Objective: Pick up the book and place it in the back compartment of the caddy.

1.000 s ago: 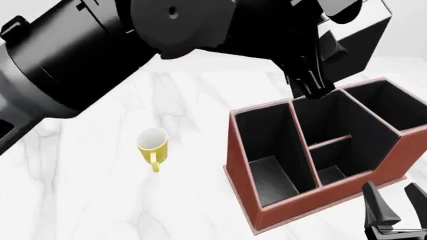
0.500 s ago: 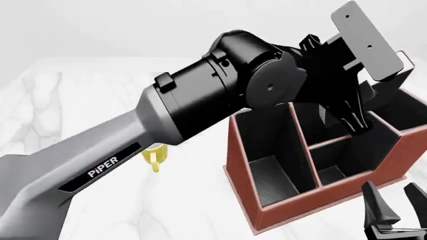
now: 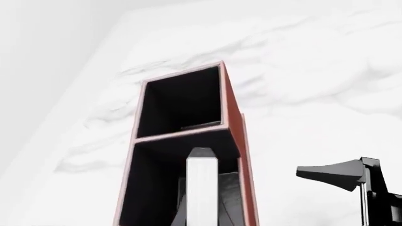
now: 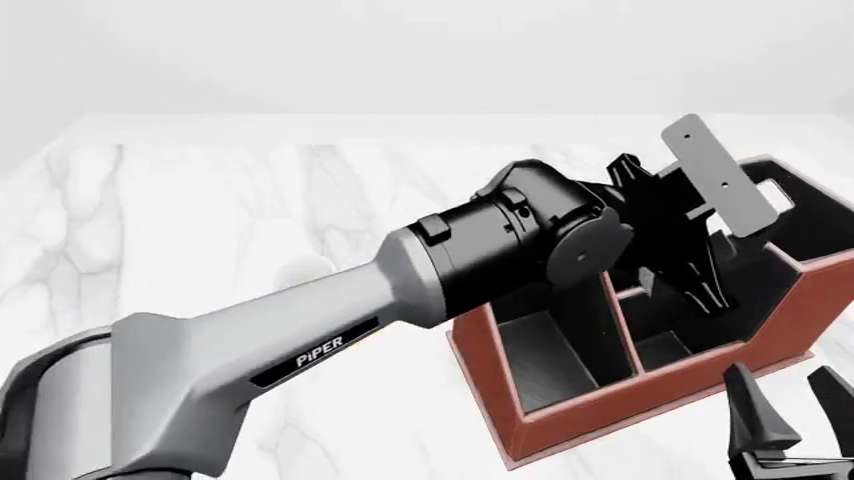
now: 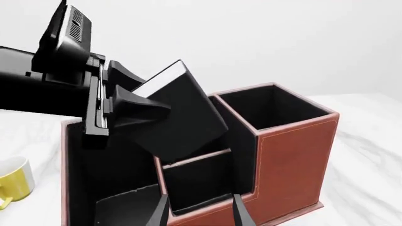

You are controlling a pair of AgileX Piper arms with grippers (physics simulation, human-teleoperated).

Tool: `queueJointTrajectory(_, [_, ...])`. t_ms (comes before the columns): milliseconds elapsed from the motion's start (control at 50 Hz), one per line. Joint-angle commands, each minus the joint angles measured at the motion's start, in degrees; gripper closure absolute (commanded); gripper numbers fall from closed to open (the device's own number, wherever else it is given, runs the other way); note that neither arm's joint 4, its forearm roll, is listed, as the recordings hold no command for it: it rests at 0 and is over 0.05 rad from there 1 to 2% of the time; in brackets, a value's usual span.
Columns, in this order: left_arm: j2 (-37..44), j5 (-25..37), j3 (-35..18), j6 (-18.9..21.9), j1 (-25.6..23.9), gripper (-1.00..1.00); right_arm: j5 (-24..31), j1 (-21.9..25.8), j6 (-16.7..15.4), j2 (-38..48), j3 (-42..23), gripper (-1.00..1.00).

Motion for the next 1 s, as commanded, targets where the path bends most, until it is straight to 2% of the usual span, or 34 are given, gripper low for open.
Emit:
queueJointTrajectory(20, [2.85, -3.07, 0.44, -0.38, -0.17, 1.0, 0.09, -0.06, 0.09, -0.05, 0.01, -1.0])
queueJointTrajectory(280, [5.46, -6.73, 2.98, -1.12, -0.31, 1.0, -0.46, -0.08, 0.14, 0.54, -0.04, -1.0])
queueJointTrajectory(620, [8.89, -8.18, 2.92, -1.32, 0.21, 1.0, 1.05, -0.12, 0.29, -1.0, 0.0, -1.0])
queueJointTrajectory(1000, [12.3, -9.55, 1.7, -0.97, 1.43, 1.0, -0.32, -0.13, 0.42, 0.43, -0.05, -1.0])
